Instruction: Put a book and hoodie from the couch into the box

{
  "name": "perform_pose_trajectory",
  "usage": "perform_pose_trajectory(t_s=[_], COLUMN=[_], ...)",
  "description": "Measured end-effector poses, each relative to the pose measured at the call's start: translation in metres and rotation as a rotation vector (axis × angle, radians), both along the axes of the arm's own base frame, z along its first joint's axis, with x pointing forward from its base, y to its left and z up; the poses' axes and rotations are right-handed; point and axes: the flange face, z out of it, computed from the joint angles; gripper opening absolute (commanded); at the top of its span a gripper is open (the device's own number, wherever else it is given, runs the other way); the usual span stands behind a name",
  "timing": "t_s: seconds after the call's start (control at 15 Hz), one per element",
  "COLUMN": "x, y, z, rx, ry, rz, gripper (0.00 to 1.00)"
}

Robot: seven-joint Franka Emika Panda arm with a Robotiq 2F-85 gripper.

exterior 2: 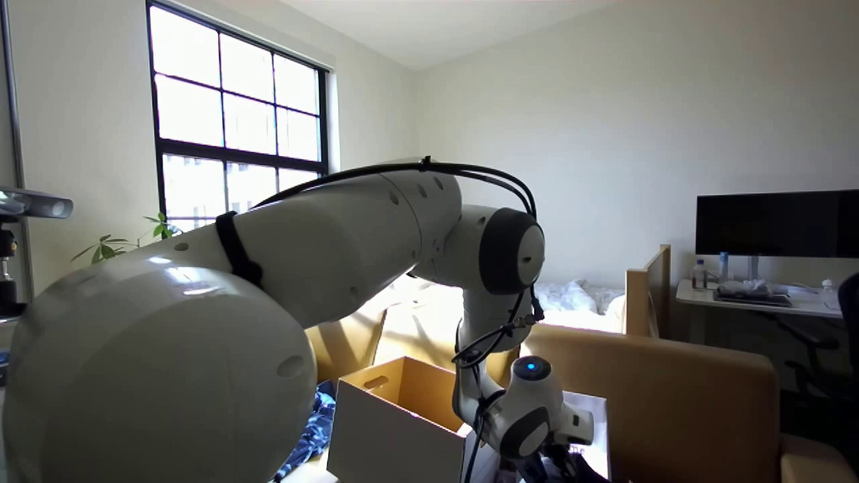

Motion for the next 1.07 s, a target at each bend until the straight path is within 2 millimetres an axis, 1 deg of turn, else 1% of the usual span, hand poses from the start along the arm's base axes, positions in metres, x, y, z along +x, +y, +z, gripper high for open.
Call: perform_pose_trajectory(t_s=[0.07,0.13,0.2,0.33,0.47,0.6,0.8,0.93,1.0,1.07], x=[-0.009,-0.009,-0.001,0.014,0.016,0.003,-0.026,-0.040,-0.042,-0.043], y=[0.000,-0.002,-0.006,-0.011,-0.014,-0.018,-0.025,-0.020,-0.014,-0.009], z=[0.010,0.020,0.039,0.082,0.124,0.156,0.196,0.229,0.235,0.231], rx=[-0.037,-0.075,-0.116,-0.195,-0.282,-0.378,-0.513,-0.555,-0.557,-0.550], ry=[-0.056,-0.079,-0.102,-0.150,-0.192,-0.215,-0.241,-0.298,-0.302,-0.297], rz=[-0.003,-0.001,-0.008,-0.036,-0.083,-0.116,-0.166,-0.225,-0.224,-0.216], gripper=[0.00,0.00,0.00,0.00,0.00,0.00,0.00,0.00,0.00,0.00])
